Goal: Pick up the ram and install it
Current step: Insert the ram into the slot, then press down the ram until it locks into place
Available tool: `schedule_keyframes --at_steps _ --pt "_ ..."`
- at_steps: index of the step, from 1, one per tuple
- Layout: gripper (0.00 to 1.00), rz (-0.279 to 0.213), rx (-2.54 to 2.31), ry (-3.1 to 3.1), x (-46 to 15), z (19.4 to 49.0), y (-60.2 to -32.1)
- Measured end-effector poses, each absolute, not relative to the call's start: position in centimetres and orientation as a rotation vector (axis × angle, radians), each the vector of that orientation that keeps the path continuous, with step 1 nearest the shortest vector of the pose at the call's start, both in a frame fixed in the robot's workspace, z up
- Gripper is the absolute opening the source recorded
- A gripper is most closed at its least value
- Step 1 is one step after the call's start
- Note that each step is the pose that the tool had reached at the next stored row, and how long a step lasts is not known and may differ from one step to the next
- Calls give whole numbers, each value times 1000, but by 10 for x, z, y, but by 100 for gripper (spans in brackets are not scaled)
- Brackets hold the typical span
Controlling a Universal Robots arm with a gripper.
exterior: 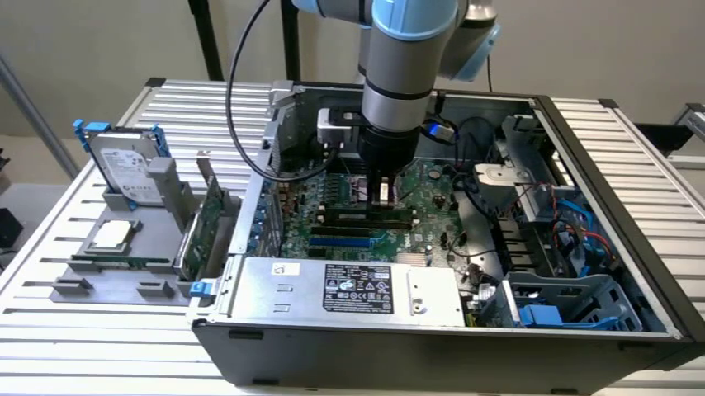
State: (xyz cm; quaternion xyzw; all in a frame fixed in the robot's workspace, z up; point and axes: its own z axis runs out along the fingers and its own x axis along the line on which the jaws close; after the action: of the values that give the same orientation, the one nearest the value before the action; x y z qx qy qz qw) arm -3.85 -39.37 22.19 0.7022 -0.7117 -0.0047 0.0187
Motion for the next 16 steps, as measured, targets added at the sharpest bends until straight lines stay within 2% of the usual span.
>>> schedule_keyframes --at_steps 5,6,16 --pt "0 -14 2180 -2209 -39 220 -394" --pt "100 -14 2180 -2209 -39 220 -394" --pt "100 -14 2180 -2209 -39 240 -394"
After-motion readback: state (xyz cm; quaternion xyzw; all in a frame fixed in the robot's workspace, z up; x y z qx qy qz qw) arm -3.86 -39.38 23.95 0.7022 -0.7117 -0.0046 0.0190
